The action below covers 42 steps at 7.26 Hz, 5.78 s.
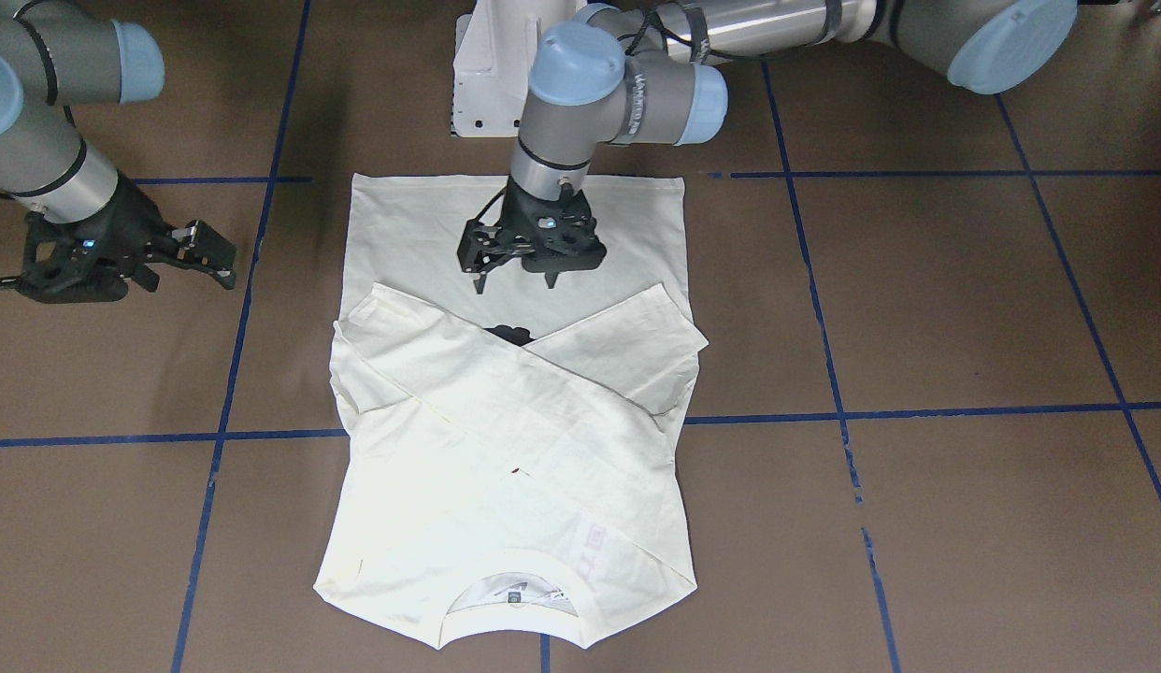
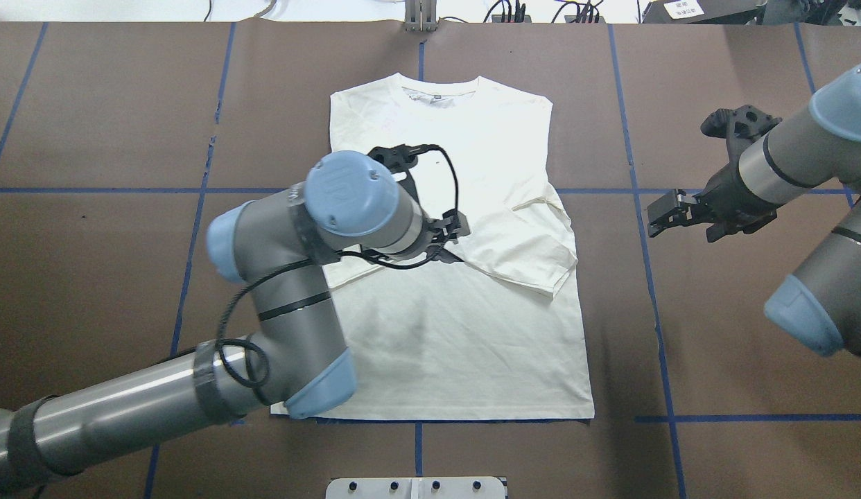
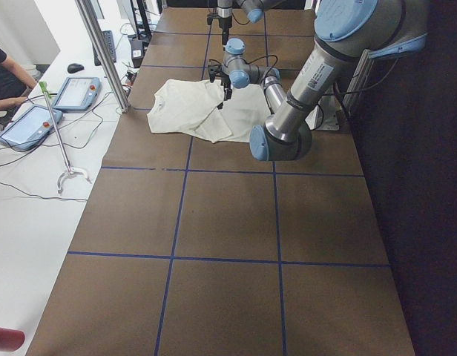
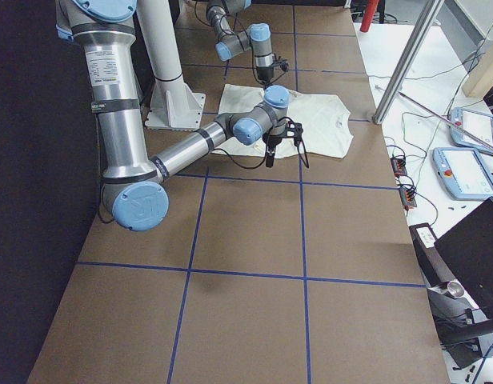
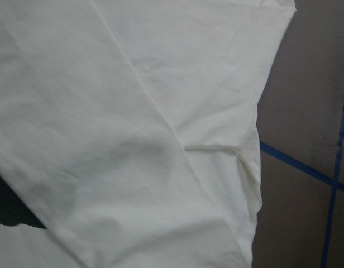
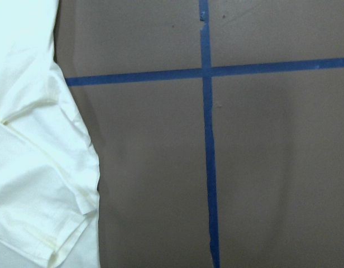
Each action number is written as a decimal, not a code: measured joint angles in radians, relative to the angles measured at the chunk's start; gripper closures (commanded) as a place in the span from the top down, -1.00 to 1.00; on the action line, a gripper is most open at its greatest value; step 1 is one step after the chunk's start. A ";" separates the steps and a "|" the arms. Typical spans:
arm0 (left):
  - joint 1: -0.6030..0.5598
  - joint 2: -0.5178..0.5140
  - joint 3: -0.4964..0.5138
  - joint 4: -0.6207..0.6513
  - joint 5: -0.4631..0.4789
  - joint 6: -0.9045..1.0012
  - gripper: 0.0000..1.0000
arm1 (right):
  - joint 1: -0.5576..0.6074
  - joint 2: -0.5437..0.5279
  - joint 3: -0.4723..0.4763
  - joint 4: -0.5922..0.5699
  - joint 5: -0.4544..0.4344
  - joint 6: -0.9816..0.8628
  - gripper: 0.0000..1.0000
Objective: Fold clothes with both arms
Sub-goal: 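Release the sleeve and move both grippers to the shirt's near corners, then position both grippers at the hem corners nearest the robot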
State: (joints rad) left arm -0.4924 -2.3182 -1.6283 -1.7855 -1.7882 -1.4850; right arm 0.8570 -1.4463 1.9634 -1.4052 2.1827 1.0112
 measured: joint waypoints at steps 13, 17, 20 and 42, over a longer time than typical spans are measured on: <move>-0.063 0.373 -0.495 0.207 -0.011 0.255 1.00 | -0.640 -0.096 0.049 0.228 -0.473 0.528 -0.83; -0.063 0.376 -0.490 0.207 -0.010 0.255 1.00 | -0.634 -0.100 0.068 0.229 -0.470 0.527 -1.00; -0.055 0.389 -0.462 0.183 -0.015 0.184 1.00 | -0.627 -0.104 0.095 0.229 -0.477 0.529 -1.00; 0.273 0.520 -0.341 0.000 0.148 -0.235 -0.05 | -0.593 -0.096 0.142 0.233 -0.471 0.527 -1.00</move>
State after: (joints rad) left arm -0.2190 -1.7978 -1.9693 -1.7851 -1.6397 -1.7196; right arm 0.2636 -1.5424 2.1052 -1.1720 1.7116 1.5386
